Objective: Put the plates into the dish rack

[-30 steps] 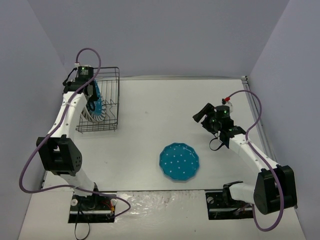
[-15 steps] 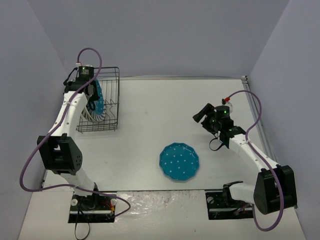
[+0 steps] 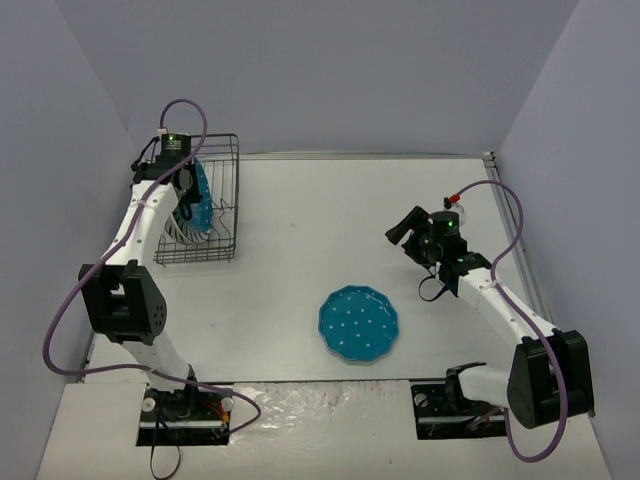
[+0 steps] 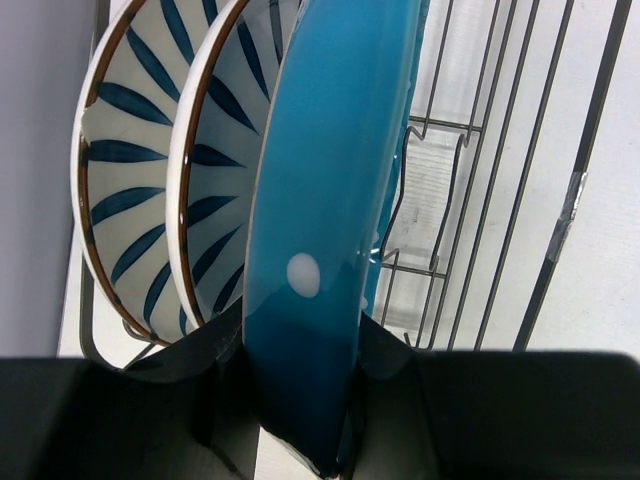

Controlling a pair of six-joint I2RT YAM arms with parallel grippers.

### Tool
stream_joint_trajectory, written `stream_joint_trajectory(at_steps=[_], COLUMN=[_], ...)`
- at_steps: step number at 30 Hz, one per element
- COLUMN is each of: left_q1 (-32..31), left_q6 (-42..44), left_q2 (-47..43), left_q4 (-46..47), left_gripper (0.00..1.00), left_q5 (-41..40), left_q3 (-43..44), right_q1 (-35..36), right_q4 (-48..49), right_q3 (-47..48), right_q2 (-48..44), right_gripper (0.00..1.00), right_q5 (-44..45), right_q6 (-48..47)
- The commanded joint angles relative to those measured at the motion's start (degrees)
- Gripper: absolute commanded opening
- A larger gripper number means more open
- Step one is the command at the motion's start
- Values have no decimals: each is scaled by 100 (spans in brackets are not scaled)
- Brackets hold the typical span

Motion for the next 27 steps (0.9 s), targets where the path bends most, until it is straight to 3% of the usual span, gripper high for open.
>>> stream_joint_trajectory(at_steps=[1, 27], left_q1=[50, 40], left_q6=[-140, -397], left_q2=[-83, 323], left_q4=[529, 1], left_gripper=[0, 0], left_q5=[35, -228], left_q3=[394, 621], right_q1=[-25, -25], right_q4=[394, 473], right_q3=[30, -76], right_q2=[-12, -65], right_gripper=[72, 72], right_q5=[-79, -114], right_q6=[40, 93])
